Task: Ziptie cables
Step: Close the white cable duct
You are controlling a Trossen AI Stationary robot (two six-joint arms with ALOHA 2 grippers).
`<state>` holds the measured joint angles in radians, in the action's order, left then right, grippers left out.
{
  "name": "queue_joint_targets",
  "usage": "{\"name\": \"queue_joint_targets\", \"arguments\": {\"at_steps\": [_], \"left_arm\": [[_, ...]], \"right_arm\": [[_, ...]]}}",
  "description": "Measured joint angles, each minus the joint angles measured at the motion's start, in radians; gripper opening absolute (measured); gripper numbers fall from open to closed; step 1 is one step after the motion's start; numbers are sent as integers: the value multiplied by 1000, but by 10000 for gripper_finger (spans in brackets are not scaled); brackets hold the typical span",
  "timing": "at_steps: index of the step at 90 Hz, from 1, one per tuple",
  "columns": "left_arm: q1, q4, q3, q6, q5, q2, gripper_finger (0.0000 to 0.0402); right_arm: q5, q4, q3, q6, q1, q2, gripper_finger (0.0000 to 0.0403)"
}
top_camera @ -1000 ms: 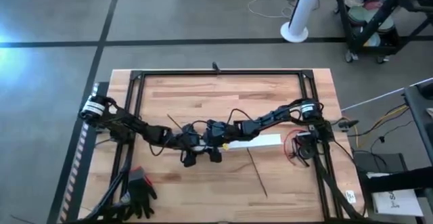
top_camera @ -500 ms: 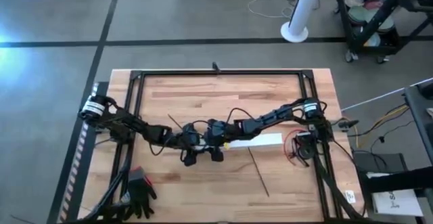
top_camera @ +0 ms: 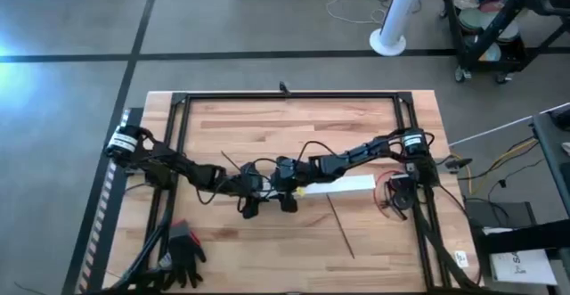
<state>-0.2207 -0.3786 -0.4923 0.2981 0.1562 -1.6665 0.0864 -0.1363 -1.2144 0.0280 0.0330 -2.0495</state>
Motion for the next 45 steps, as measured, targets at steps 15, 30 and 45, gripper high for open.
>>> {"name": "queue_joint_targets", "arguments": {"at_steps": [15,30,45], "left_arm": [[-1,-2,-1,0,-2,0,203],[-2,7,-7,-8,-2,0,203],[-3,15,-9,-12,-6,0,204]], "right_arm": [[0,-23,3,-5,1,0,238],[3,-57,4,-7,1,-8,223],[5,-86,3,-18,1,-26,235]]}}
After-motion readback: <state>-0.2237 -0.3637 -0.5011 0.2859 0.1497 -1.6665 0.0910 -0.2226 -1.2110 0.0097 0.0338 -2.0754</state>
